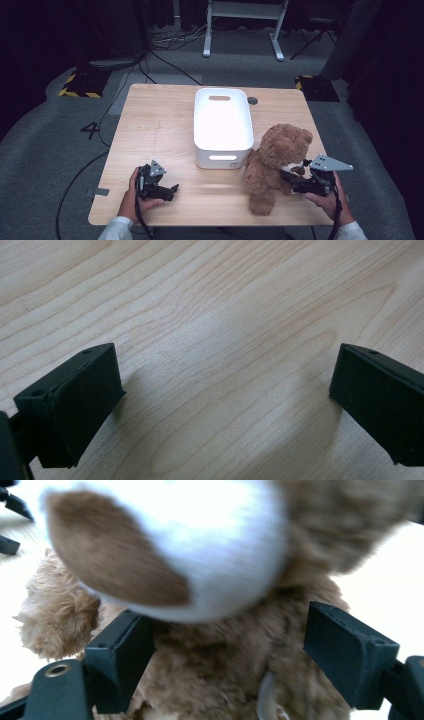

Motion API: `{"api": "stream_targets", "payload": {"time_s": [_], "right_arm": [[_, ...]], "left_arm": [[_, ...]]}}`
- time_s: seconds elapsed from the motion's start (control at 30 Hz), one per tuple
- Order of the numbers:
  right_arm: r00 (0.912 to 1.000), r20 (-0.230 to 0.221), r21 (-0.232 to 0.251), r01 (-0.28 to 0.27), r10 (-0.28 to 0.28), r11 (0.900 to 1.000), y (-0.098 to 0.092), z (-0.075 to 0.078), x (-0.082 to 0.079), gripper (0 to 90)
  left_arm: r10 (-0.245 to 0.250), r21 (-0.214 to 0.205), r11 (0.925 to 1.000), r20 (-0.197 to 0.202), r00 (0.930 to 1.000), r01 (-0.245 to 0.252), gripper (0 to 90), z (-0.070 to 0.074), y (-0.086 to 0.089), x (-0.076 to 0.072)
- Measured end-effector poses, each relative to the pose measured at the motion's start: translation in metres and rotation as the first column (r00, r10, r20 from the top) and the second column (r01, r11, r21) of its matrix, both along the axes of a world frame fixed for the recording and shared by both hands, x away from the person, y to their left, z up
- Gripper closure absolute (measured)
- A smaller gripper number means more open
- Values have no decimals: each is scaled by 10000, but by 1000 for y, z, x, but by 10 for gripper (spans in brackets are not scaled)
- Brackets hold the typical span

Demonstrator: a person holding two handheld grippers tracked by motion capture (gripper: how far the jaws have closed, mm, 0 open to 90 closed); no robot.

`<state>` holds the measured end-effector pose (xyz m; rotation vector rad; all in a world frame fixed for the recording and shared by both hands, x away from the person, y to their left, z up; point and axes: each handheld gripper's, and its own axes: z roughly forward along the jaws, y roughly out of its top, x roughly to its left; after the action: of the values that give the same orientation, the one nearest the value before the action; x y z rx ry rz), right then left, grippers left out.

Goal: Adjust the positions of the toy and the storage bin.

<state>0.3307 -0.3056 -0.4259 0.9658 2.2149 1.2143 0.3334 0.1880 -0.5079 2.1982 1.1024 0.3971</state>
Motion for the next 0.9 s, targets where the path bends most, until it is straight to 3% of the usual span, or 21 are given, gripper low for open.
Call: {"api": "stream_targets", "payload": {"time_s": [0.27,0.37,0.4,0.5,0.6,0.7,0.9], "right_arm": [[9990,-407,77,168,-165,9998,15,-9,5,159],[9985,-537,-76,93,-97,9999,21,-12,7,207],[9992,-400,-118,21,-26,9999,25,-14,7,324],[9997,-84,-466,-239,235,9986,29,-14,5,531],[9995,104,-585,-304,311,9978,30,-15,3,689],[9984,267,-487,-493,506,9976,26,-17,1,767],[9954,537,-252,-777,789,9967,14,-21,-3,834]], "left_arm": [[-1,0,10000,5,10000,1,6,0,0,0],[-7,10,10000,-1,10000,7,5,0,0,0],[-8,6,10000,2,10000,8,5,0,0,0],[-8,7,10000,1,10000,8,5,0,0,0],[-15,9,10000,-10,10000,15,5,0,0,0],[-13,11,10000,-8,10000,13,6,0,0,0],[-7,14,10000,0,10000,7,5,0,0,0]]}}
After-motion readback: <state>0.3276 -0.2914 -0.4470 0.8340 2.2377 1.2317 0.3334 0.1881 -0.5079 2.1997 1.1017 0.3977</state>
